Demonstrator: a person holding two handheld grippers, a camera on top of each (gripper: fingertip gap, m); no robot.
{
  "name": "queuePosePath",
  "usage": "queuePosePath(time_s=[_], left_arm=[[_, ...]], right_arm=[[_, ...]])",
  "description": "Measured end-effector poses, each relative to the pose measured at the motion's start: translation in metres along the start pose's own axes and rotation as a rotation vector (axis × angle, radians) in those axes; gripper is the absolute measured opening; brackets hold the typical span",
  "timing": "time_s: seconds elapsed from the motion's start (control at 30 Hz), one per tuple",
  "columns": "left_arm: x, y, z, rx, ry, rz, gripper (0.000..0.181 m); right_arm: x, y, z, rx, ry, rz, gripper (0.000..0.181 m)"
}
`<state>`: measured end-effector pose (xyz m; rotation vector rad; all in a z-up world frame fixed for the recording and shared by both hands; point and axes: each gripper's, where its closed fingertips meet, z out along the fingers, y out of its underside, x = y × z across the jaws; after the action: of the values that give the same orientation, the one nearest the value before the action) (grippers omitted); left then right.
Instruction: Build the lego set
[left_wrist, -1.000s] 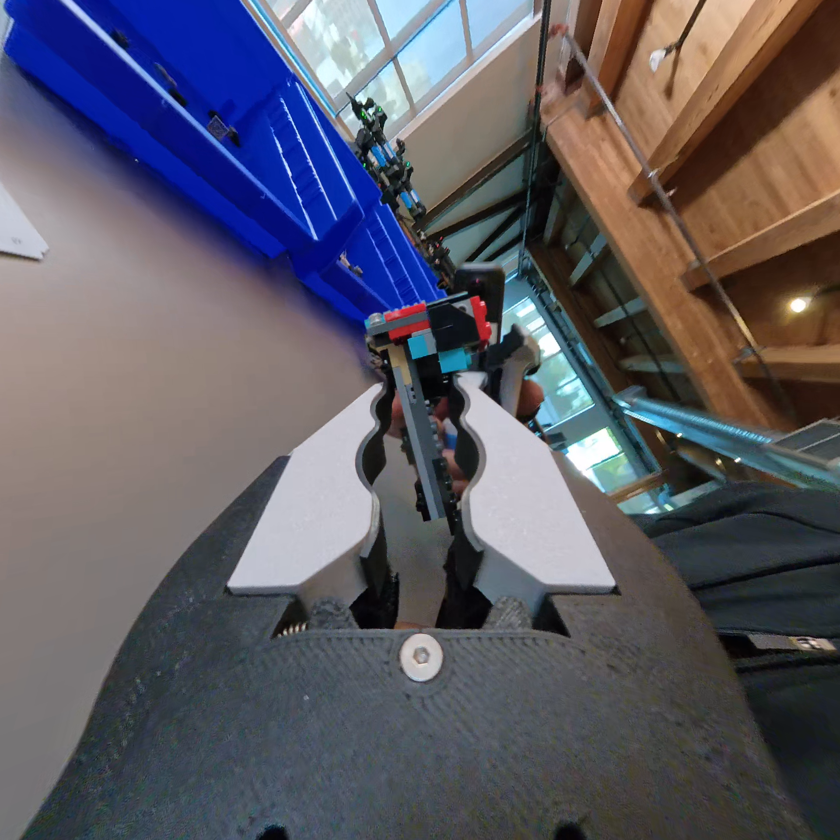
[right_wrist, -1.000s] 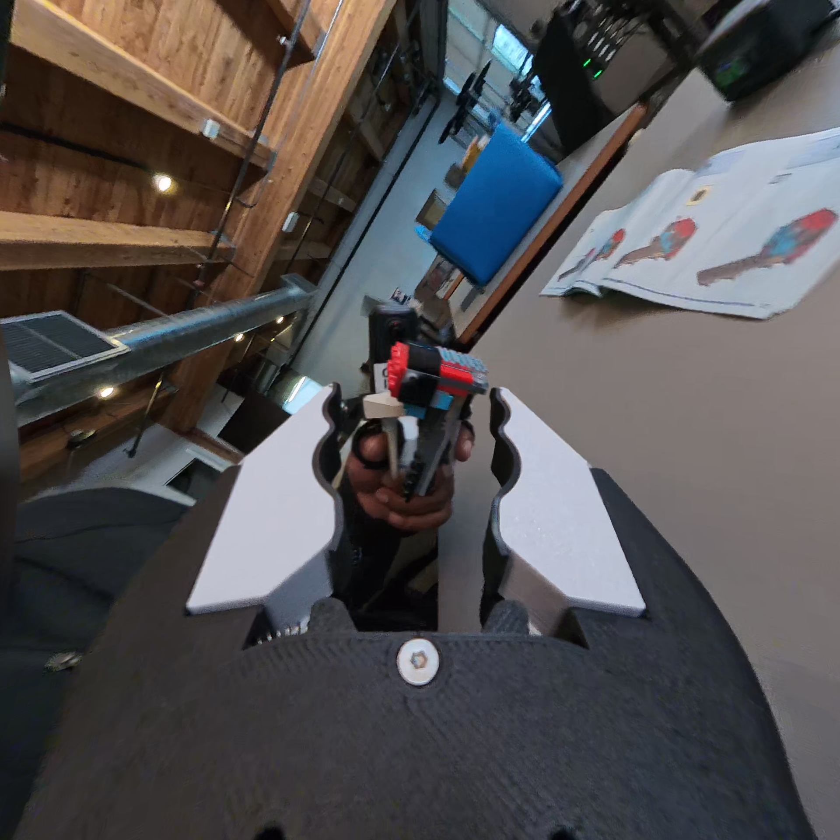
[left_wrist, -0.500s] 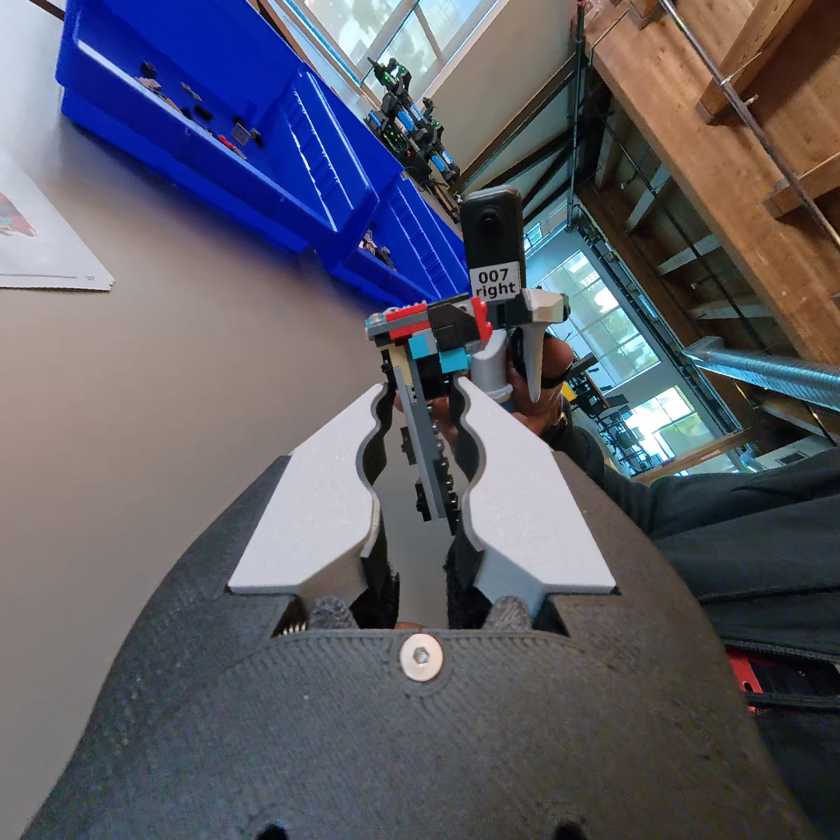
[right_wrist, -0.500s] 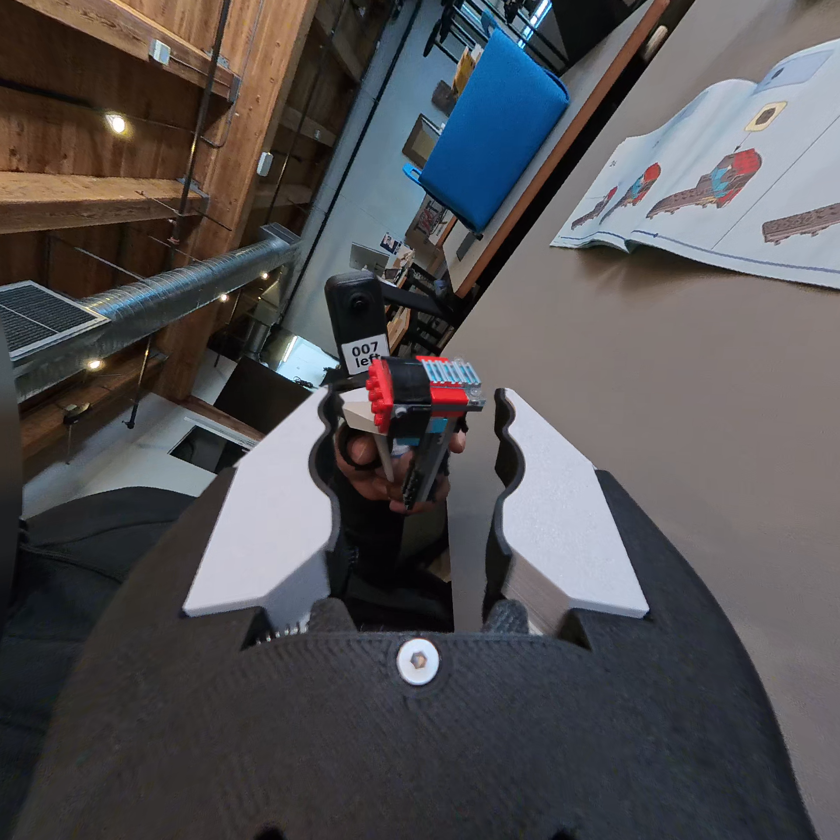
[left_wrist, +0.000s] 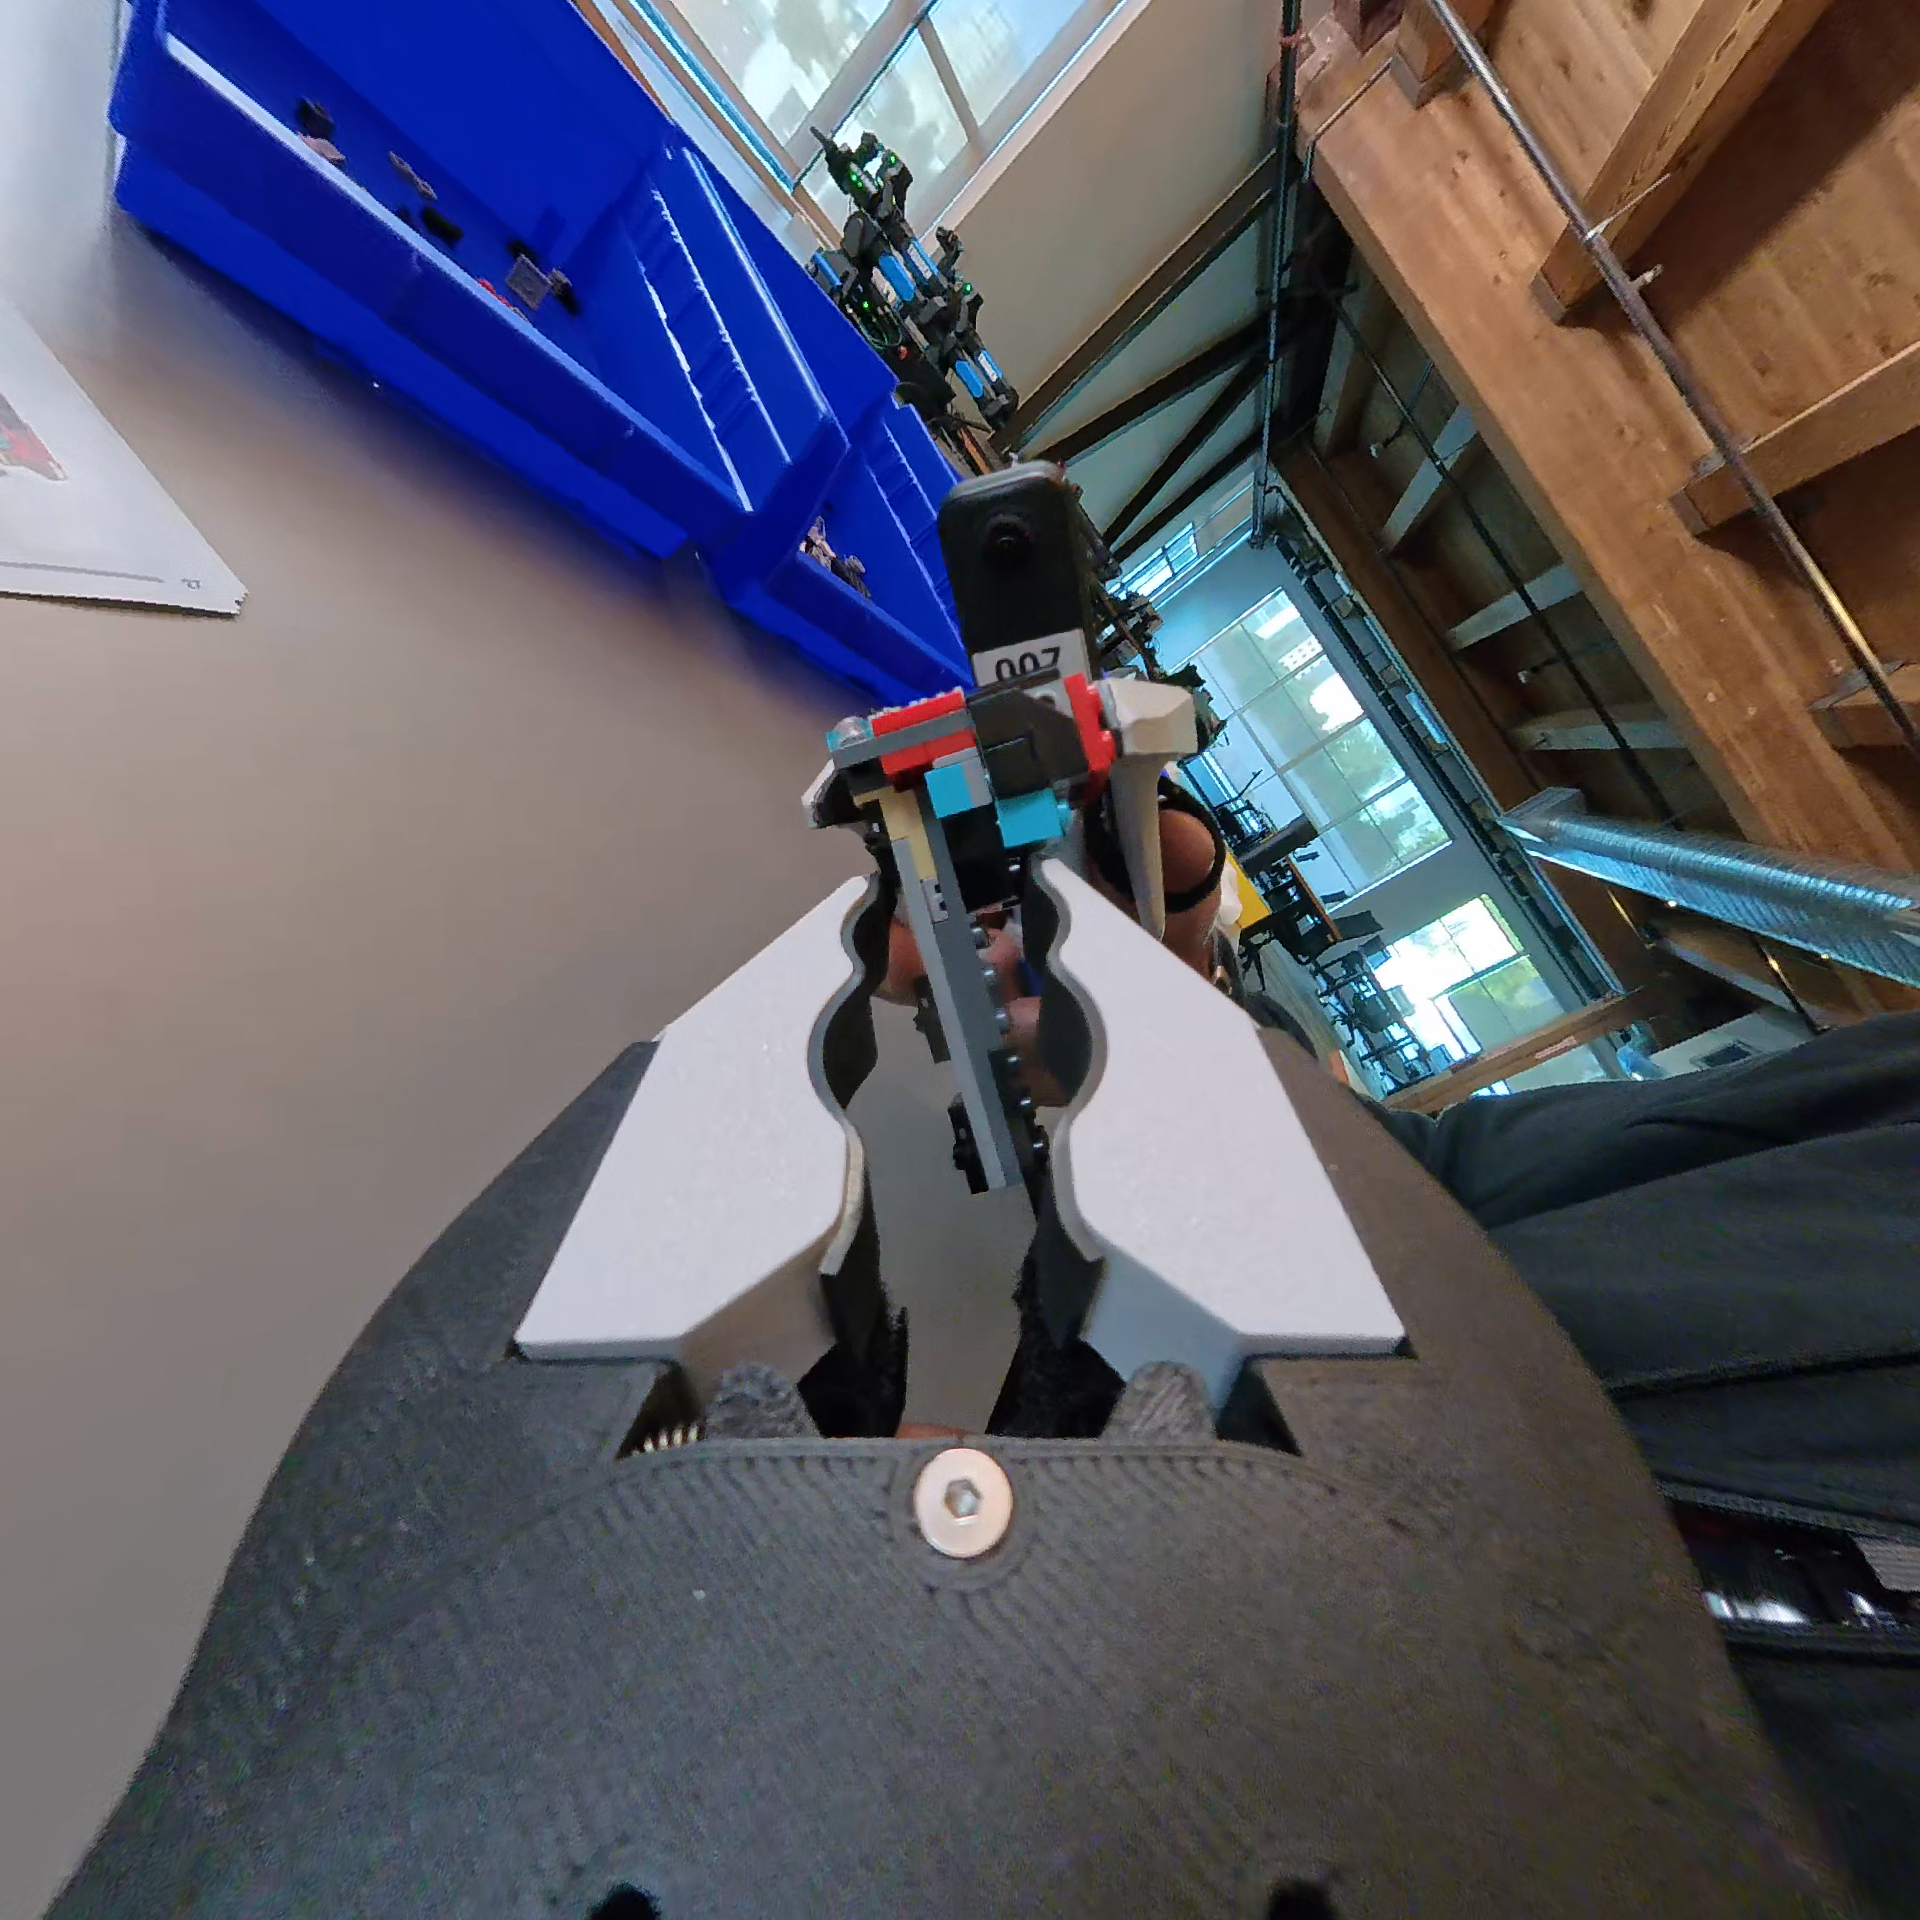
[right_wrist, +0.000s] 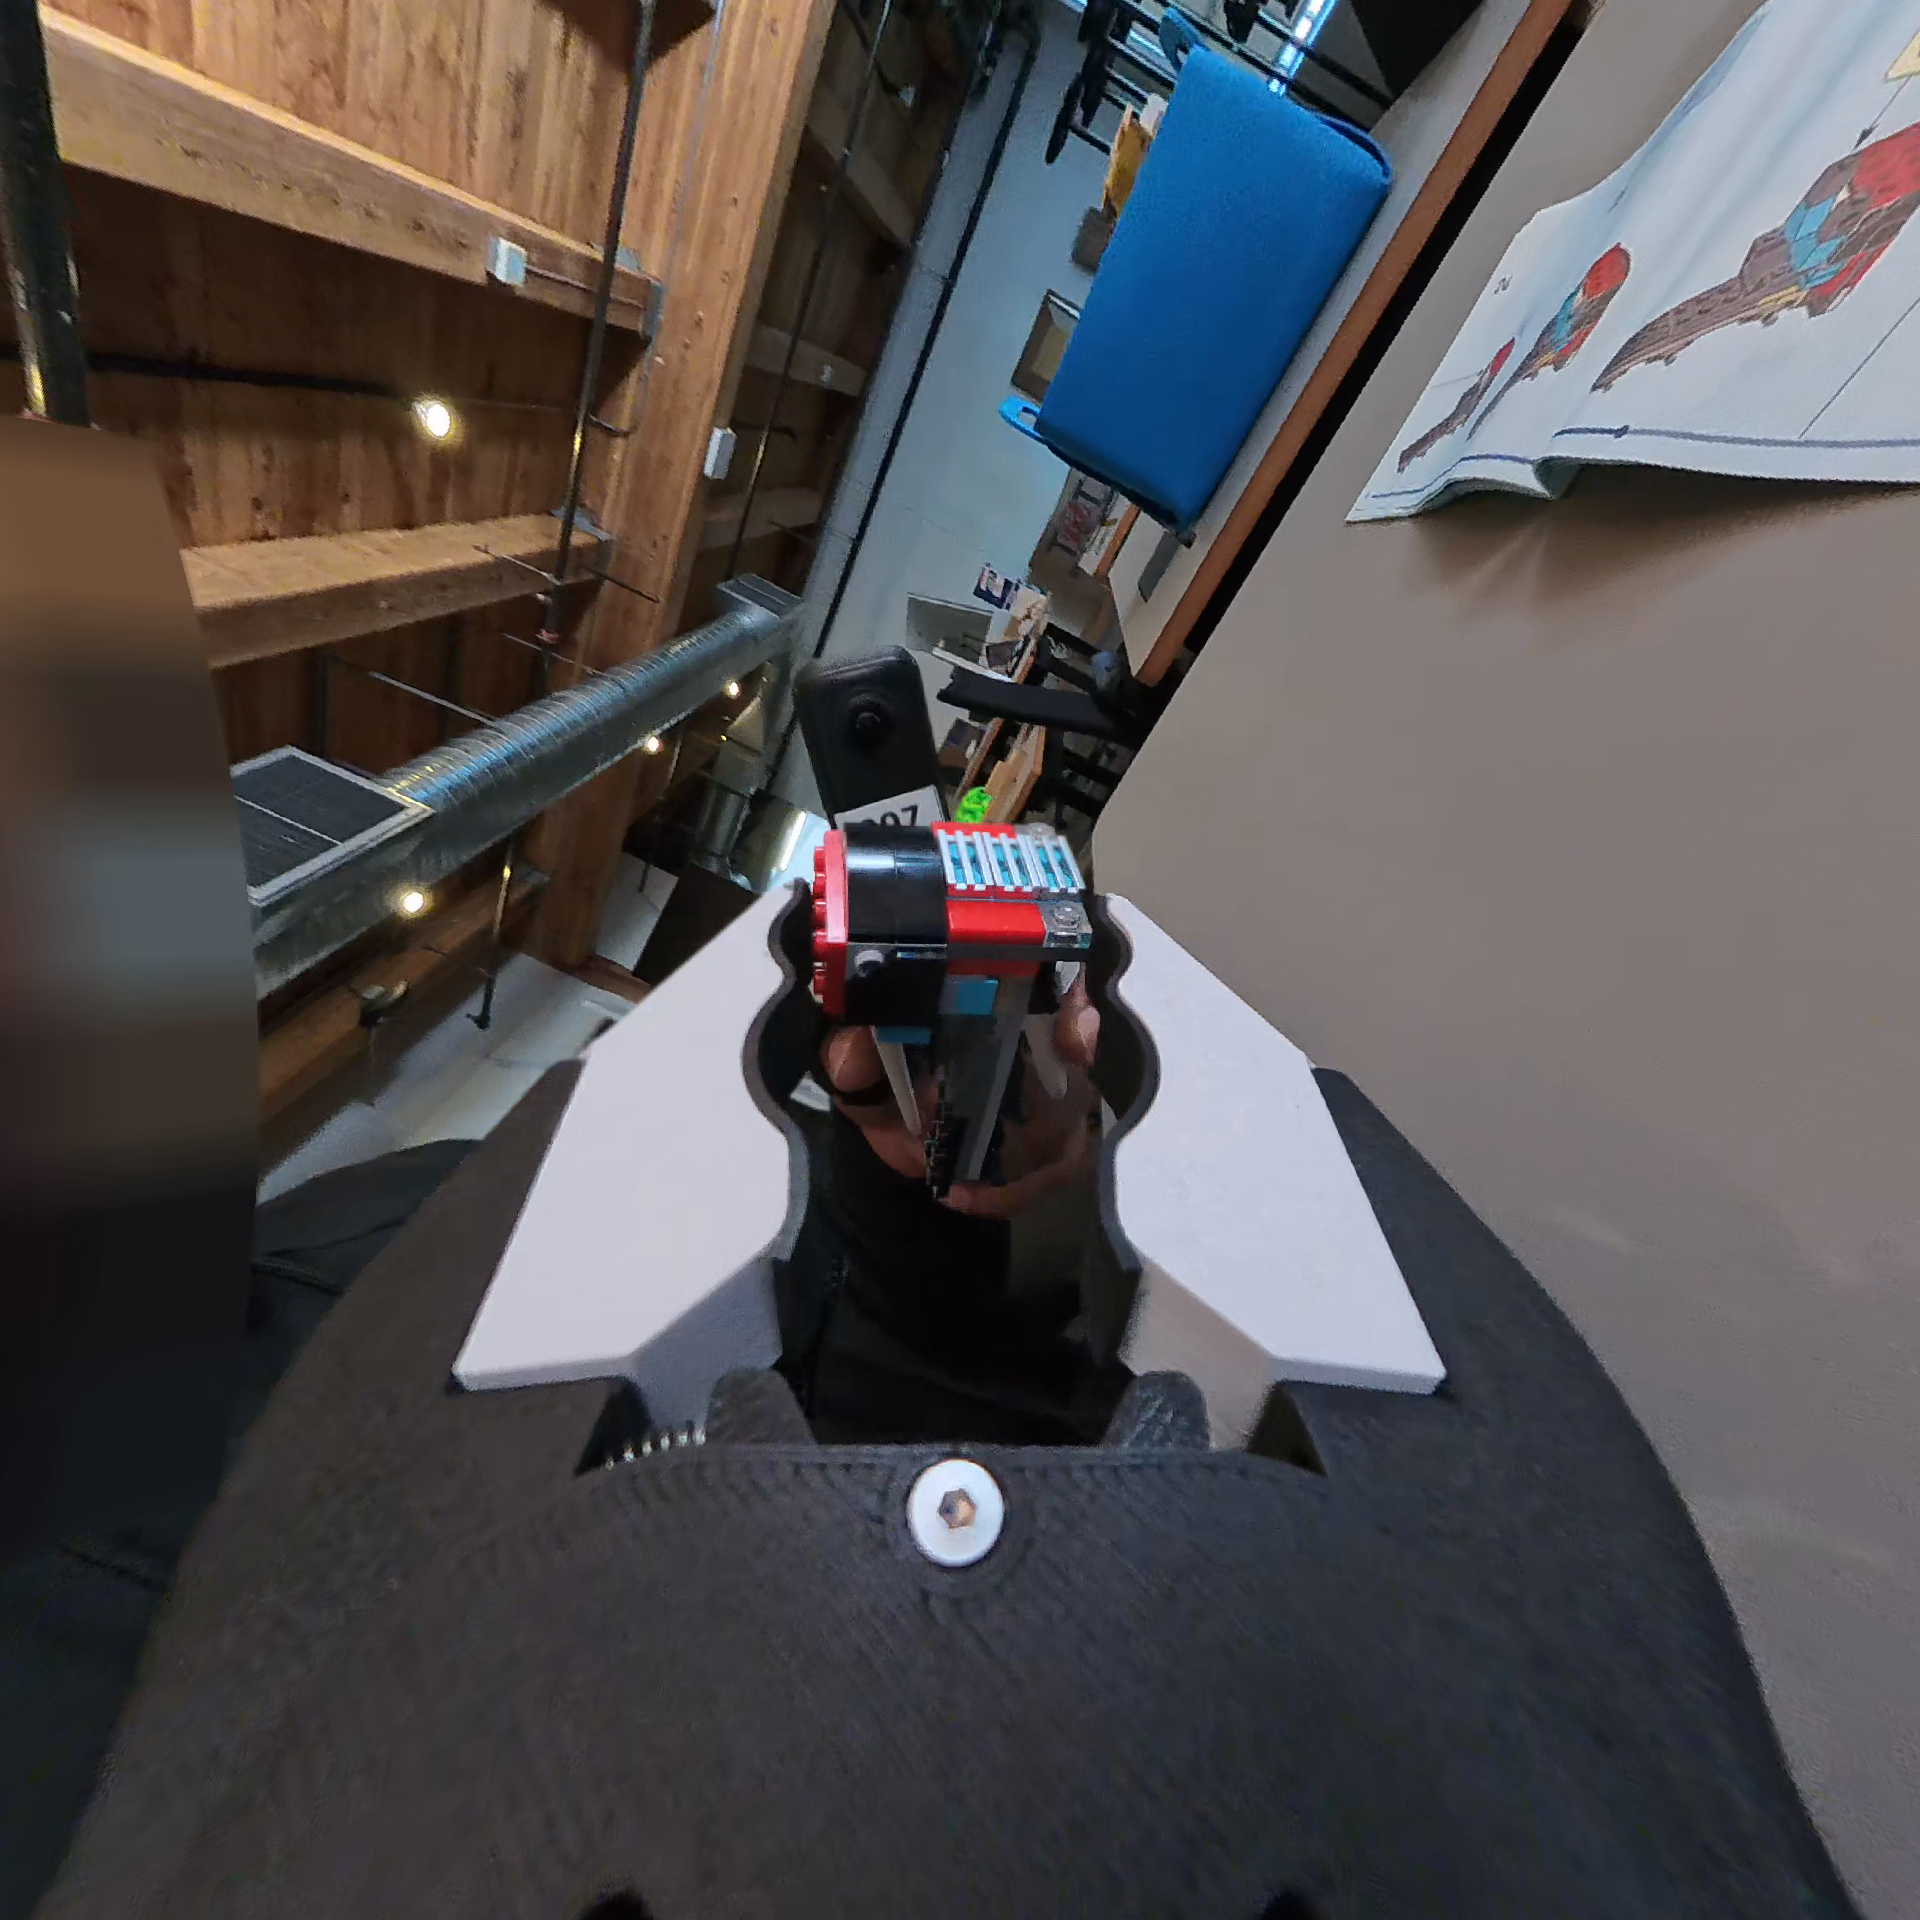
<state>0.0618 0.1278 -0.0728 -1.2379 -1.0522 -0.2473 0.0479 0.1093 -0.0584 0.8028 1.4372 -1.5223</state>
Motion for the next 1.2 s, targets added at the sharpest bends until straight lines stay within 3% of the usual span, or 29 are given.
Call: queuePosePath(time_s=[0.3, 0.57, 0.73, 0.87, 0.97, 1.2], left_arm=[[-0.005, 0.013, 0.005, -0.010, 0.002, -0.039, 0.042], [0.006, 0.012, 0.015, 0.082, 0.102, -0.031, 0.017], [-0.002, 0.005, 0.015, 0.201, 0.094, -0.074, 0.016], [-0.020, -0.003, 0.006, 0.310, 0.000, -0.108, 0.016], [-0.020, -0.010, -0.001, 0.368, -0.015, -0.084, 0.016], [-0.013, -0.013, -0.008, 0.429, -0.031, 0.002, 0.016]], right_arm=[[0.004, -0.004, -0.005, 0.036, -0.008, 0.029, 0.050], [-0.001, -0.003, -0.001, -0.034, 0.021, -0.009, 0.049], [0.006, -0.012, 0.002, 0.033, 0.074, -0.015, 0.052], [0.014, -0.016, -0.005, 0.112, 0.193, -0.077, 0.062], [0.018, -0.004, -0.001, 0.078, 0.260, -0.128, 0.064], [0.012, 0.010, 0.020, 0.024, 0.249, -0.168, 0.062]])
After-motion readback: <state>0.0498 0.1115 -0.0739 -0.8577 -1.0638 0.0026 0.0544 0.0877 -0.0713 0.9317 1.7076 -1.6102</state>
